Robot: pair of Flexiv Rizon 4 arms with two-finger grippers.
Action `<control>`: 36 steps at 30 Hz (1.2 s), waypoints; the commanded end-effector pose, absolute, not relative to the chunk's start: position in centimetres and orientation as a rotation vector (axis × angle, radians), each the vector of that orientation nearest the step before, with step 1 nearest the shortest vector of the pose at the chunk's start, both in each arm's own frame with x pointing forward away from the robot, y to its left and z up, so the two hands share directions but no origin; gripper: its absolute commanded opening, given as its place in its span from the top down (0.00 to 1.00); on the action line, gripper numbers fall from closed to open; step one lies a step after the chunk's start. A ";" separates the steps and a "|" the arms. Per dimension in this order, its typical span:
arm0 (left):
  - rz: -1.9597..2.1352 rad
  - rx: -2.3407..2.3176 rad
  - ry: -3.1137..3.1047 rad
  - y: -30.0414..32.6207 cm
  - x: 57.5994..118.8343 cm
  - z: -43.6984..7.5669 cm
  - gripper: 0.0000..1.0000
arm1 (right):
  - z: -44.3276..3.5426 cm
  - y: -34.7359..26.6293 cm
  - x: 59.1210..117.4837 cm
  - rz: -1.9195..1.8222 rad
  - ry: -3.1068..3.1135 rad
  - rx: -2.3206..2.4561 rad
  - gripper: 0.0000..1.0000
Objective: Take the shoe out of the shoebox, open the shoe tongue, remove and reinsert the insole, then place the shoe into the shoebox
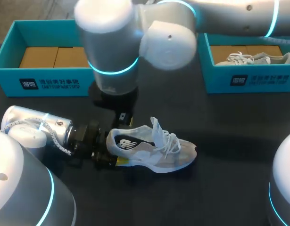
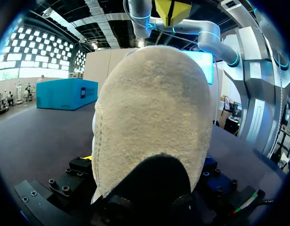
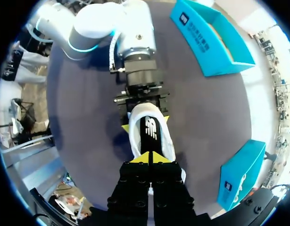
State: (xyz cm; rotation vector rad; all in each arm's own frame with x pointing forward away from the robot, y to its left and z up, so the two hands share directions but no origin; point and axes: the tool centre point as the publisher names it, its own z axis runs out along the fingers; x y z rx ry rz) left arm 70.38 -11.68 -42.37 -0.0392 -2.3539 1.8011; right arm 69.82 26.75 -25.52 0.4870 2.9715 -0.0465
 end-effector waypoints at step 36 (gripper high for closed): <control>1.797 -0.041 -2.355 -11.7 70.6 -42.6 1.00 | -33.4 25.5 71.2 -0.087 2.963 0.570 1.00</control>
